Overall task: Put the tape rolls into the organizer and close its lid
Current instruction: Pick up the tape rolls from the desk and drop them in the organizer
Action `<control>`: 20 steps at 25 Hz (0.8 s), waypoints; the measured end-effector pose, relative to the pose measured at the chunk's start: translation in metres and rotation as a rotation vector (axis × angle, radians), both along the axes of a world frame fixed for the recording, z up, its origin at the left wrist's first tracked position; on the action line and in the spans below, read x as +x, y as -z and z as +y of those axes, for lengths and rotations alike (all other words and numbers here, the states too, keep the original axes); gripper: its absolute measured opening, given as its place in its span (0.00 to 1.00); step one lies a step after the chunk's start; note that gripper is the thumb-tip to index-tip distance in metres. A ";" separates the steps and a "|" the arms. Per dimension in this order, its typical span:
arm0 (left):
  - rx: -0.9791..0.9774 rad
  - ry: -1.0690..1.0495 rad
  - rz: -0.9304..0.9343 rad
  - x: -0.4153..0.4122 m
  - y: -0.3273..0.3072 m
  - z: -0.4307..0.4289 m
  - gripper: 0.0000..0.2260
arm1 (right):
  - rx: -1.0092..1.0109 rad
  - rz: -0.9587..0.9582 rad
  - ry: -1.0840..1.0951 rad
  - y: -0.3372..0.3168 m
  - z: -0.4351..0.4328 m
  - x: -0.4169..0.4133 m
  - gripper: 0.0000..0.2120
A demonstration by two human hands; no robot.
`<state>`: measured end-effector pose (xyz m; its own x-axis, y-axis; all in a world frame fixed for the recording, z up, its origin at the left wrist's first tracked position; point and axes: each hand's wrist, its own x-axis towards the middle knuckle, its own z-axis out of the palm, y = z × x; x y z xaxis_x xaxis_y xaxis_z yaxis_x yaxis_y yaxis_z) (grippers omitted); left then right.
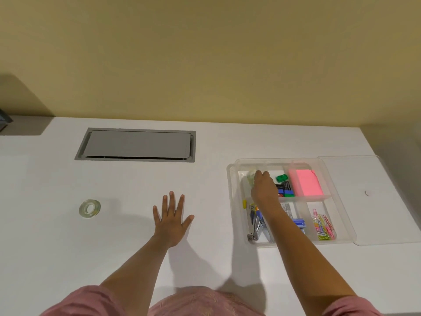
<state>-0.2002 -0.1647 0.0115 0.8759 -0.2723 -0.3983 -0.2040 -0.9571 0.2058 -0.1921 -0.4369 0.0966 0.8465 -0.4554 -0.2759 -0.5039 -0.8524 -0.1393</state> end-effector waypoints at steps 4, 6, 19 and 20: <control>-0.008 0.003 -0.007 0.000 0.002 -0.001 0.47 | -0.001 0.024 -0.026 0.005 -0.003 -0.001 0.18; -0.022 0.002 -0.009 0.000 0.003 0.000 0.47 | -0.009 0.027 -0.029 0.006 -0.003 -0.003 0.17; -0.090 0.045 -0.039 -0.012 -0.006 0.032 0.47 | 0.159 -0.428 0.075 -0.019 0.045 -0.003 0.10; -0.087 0.045 -0.045 -0.014 -0.007 0.039 0.47 | 0.159 -0.414 0.041 -0.018 0.058 -0.002 0.11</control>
<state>-0.2144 -0.1258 0.0185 0.8784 -0.3437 -0.3321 -0.2572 -0.9256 0.2776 -0.1942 -0.3790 0.1148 0.8824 -0.4703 0.0131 -0.4113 -0.7845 -0.4641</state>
